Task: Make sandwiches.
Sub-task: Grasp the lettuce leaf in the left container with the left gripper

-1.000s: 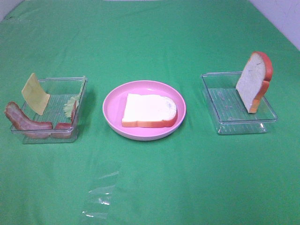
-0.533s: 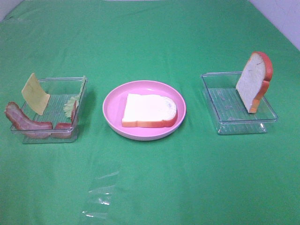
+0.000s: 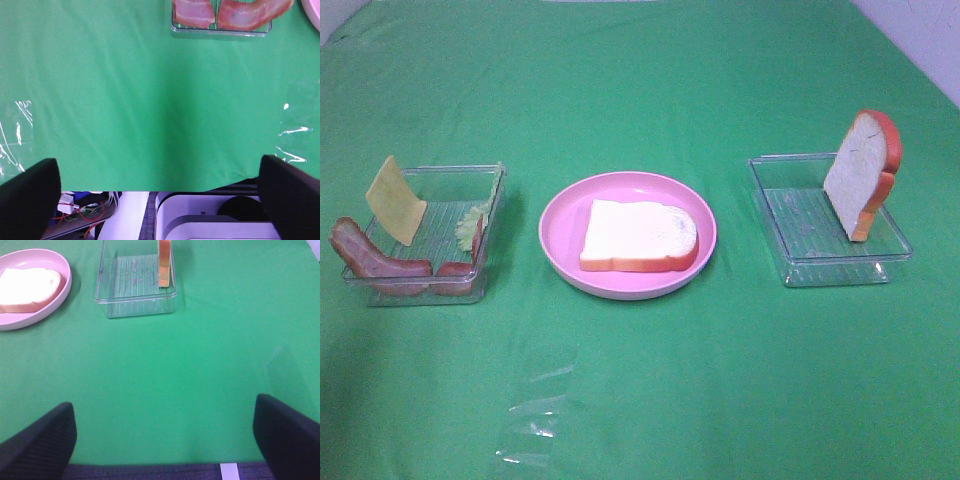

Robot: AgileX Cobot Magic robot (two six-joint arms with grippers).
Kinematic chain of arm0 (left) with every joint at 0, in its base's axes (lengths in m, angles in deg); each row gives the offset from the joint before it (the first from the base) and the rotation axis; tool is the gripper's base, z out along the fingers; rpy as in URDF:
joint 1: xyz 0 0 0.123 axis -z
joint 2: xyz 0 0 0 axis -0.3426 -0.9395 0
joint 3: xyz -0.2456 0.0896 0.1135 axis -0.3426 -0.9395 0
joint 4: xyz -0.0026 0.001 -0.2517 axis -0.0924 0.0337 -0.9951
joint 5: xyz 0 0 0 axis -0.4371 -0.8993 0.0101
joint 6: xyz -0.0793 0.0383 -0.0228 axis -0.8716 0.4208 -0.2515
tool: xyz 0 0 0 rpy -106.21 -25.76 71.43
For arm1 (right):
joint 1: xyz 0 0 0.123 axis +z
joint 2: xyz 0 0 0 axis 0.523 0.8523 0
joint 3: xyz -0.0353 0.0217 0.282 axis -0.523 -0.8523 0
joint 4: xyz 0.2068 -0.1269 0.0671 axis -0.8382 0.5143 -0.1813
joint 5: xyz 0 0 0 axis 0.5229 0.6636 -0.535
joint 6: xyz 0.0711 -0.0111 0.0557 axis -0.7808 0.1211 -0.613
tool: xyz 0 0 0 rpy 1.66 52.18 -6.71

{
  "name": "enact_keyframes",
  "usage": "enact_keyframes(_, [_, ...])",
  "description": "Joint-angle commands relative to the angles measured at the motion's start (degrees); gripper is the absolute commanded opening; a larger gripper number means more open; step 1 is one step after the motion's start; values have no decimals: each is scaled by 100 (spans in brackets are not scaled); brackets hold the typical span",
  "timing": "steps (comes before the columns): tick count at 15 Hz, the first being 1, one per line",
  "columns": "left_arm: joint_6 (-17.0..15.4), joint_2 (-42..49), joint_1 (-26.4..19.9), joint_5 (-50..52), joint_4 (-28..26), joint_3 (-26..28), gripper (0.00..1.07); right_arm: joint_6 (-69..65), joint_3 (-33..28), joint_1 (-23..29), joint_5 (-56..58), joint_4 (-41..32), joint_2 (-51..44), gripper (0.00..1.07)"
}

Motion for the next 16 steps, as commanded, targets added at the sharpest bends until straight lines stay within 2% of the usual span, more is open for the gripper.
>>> enact_keyframes(1, [-92,-1054,29,-561,23,888,102,69,-11,-11,-63,0,-160,92])
enact_keyframes(2, [17,-1513,143,-561,120,1312,102,69,-11,-11,-63,0,-160,92])
enact_keyframes(3, [-23,-2000,355,-561,223,1742,102,69,-11,-11,-63,0,-160,92])
enact_keyframes(6, [-533,-3638,1089,-561,533,3048,102,69,-11,-11,-63,0,-160,92])
enact_keyframes(7, [-607,-4601,1306,-561,476,3753,102,69,-11,-11,-63,0,-160,92])
enact_keyframes(13, [-653,-6646,1845,-561,401,5145,102,69,-11,-11,-63,0,-160,92])
enact_keyframes(16, [-619,-7168,2005,-544,401,5661,102,69,-11,-11,-63,0,-160,92])
